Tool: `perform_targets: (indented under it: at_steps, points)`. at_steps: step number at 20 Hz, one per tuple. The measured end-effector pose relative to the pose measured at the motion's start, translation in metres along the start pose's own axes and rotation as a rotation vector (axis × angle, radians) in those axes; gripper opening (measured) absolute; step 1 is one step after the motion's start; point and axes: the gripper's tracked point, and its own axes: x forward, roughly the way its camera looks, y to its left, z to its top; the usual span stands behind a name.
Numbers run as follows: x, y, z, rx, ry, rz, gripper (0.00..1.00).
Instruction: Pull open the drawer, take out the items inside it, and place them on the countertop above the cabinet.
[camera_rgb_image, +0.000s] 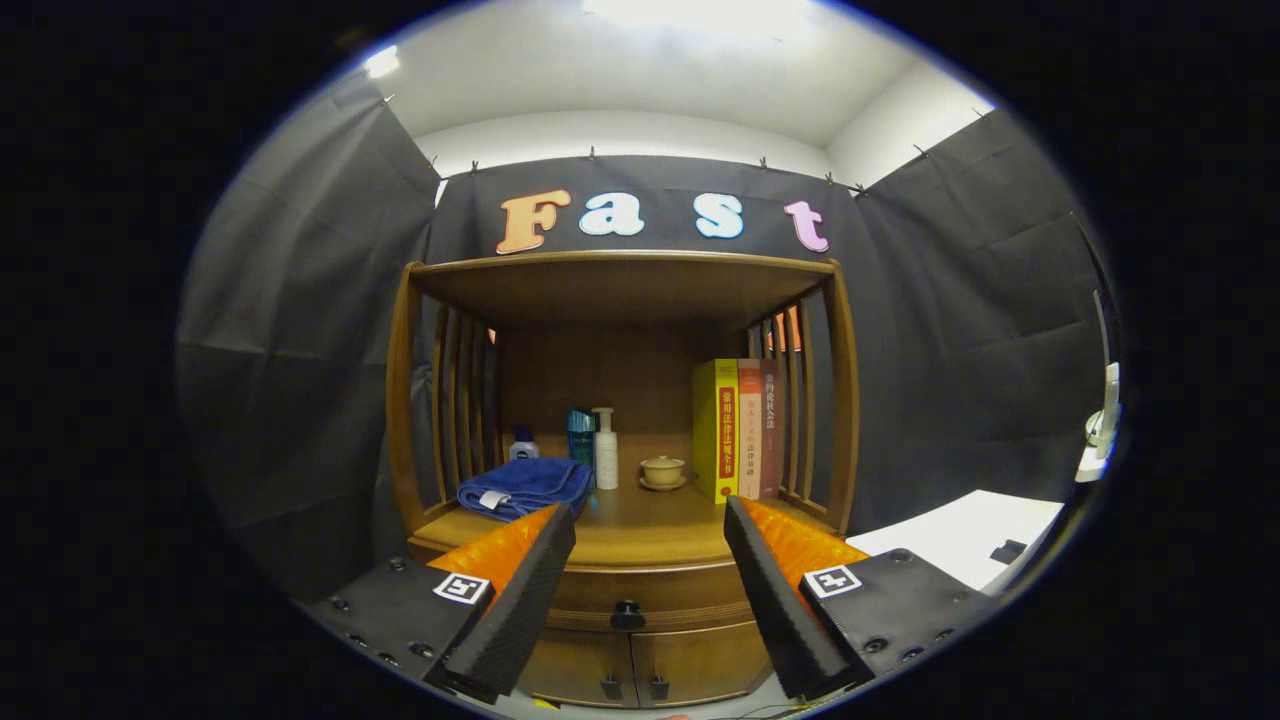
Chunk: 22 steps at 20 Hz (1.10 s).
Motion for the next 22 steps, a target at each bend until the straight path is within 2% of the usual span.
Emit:
perform_targets:
  at_steps: [3,6,9,11,16,22]
  points:
    - [0.03,0.014,-0.029,-0.019,0.006,0.024,0.99]
    - [0.05,0.021,-0.086,-0.037,0.056,0.039,0.99]
    - [0.067,0.021,-0.144,0.0,0.11,0.036,0.99]
    - [0.08,0.018,-0.168,0.005,0.127,0.031,0.99]
    - [0.092,0.017,-0.205,-0.06,0.159,0.026,0.99]
    - [0.109,0.017,-0.233,-0.041,0.188,0.009,0.84]
